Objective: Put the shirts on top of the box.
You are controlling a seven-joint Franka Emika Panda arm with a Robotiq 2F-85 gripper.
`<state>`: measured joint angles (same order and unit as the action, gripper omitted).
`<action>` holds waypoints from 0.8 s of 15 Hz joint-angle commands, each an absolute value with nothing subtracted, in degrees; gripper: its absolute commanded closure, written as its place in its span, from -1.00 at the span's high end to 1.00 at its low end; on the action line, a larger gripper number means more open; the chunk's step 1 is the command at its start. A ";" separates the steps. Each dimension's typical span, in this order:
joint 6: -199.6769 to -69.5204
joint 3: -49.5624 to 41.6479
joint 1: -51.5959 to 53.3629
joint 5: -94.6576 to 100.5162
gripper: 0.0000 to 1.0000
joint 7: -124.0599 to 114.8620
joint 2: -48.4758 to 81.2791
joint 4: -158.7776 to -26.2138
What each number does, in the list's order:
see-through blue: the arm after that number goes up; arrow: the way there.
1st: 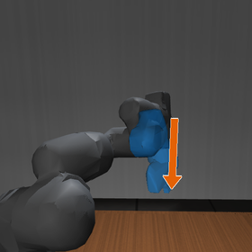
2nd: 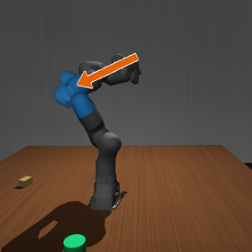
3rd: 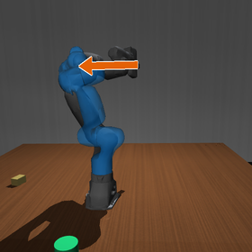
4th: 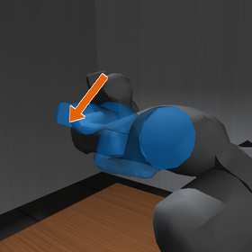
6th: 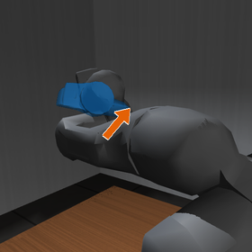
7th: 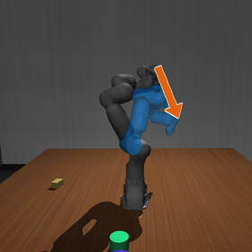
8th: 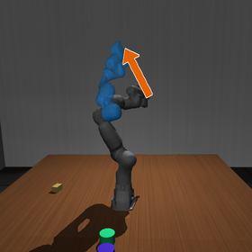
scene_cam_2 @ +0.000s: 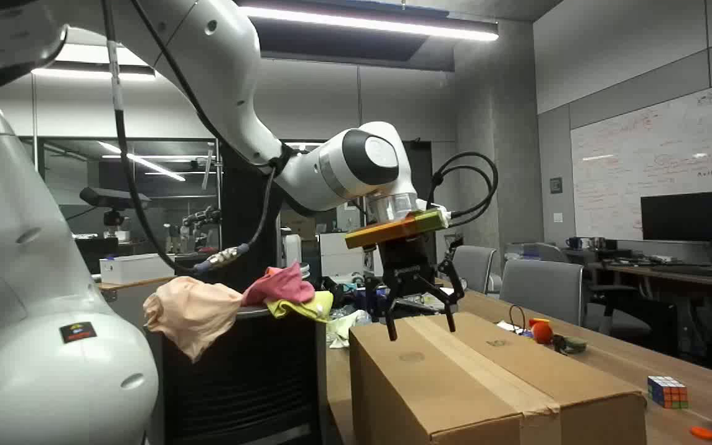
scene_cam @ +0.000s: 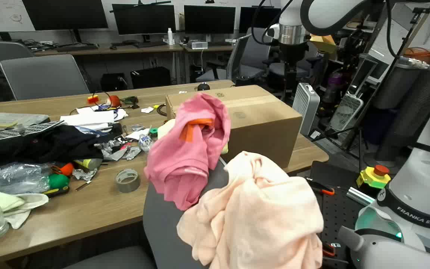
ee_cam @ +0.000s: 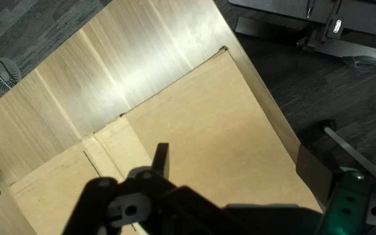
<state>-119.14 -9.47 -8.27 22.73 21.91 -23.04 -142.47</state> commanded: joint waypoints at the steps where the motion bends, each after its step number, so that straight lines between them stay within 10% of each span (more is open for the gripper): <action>1: -119.00 -9.68 -8.00 22.80 1.00 21.85 -23.08 -142.18; 12: -120.25 -5.92 -6.11 24.55 1.00 19.12 -25.30 -142.85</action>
